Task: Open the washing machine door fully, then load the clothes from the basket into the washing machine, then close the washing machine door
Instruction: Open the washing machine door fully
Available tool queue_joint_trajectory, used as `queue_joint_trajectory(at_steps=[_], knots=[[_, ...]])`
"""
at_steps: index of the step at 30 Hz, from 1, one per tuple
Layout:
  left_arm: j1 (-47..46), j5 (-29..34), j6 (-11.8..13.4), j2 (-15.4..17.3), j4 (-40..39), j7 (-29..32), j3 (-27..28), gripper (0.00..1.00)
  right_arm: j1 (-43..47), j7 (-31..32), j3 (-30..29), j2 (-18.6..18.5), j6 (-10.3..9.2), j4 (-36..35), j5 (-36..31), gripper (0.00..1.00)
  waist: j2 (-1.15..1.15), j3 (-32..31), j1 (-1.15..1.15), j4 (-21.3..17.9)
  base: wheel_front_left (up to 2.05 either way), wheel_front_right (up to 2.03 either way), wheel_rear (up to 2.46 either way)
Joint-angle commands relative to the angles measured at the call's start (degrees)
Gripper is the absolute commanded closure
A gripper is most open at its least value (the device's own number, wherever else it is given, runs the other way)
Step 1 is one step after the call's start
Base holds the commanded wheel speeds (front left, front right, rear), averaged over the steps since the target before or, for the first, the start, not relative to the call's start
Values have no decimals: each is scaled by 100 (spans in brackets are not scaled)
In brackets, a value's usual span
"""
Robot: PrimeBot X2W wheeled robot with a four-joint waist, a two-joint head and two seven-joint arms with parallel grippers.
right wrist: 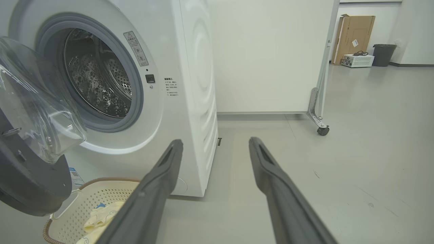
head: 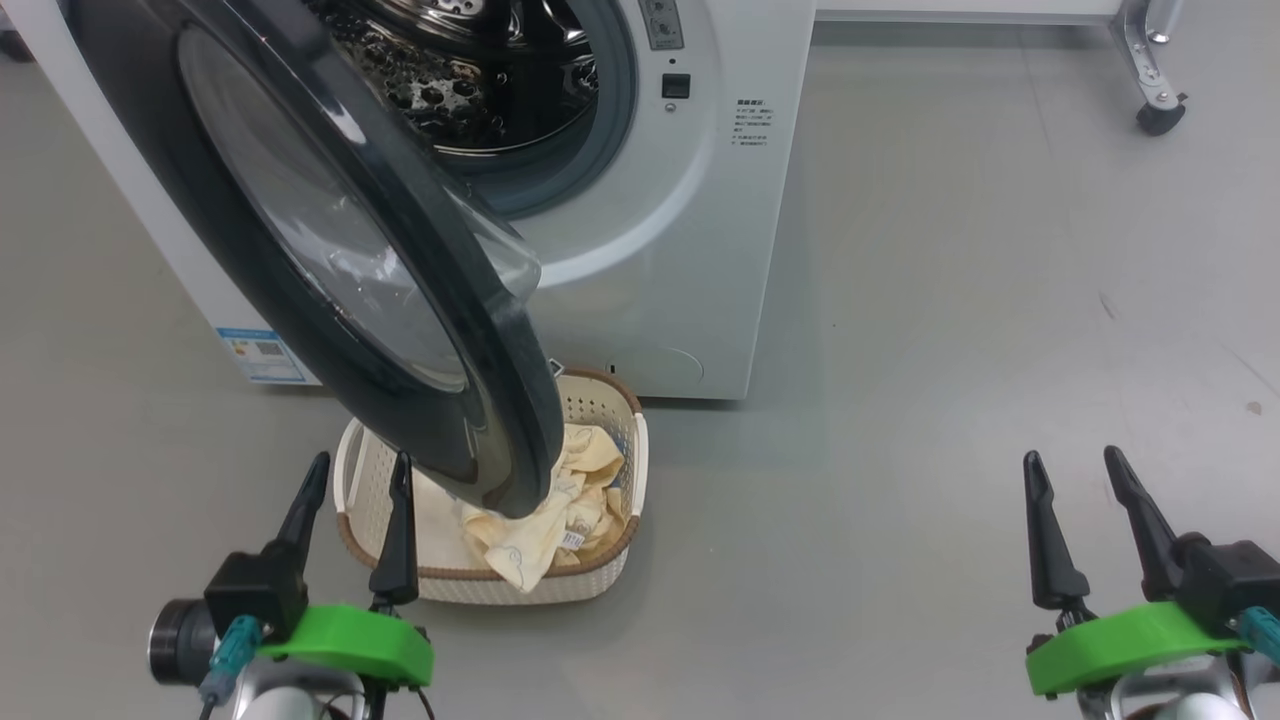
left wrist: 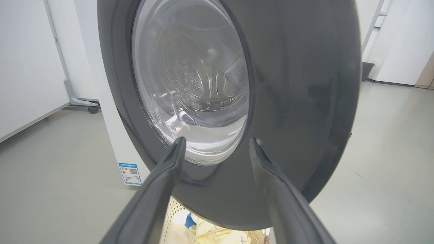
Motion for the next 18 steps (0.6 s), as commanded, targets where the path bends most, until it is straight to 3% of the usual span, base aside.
queue_joint_trajectory(at_steps=[1, 12, 13, 15, 16, 18], knots=[[-162, -6, 4, 77, -151, -38, 199, 0, -185, -55, 124, -53, 2, -156, 36, 0, 0, -1, 0, -4, 0, 0, 0], [-246, -32, 3, 89, -79, -38, 180, 0, -238, -56, 178, -52, 2, -131, 27, 0, 0, 13, 0, -52, 0, 0, 0], [-267, -41, 3, 92, -38, -38, 178, 46, -237, -56, 186, -52, 2, -127, 31, 0, 0, 1, 0, -63, 0, 0, 0], [-290, -53, 3, 93, 6, -38, 188, 84, -232, -56, 187, -52, 2, -125, 30, 0, 0, -12, 0, -72, 0, 0, 0], [-301, -54, 3, 93, 15, -38, 196, 100, -230, -56, 187, -52, 2, -121, 33, 0, 0, -18, 0, -78, 0, 0, 0], [-313, -58, 3, 93, 39, -38, 212, 100, -226, -56, 190, -52, 2, -115, 42, 0, 0, -29, 0, -92, 0, 0, 0]])
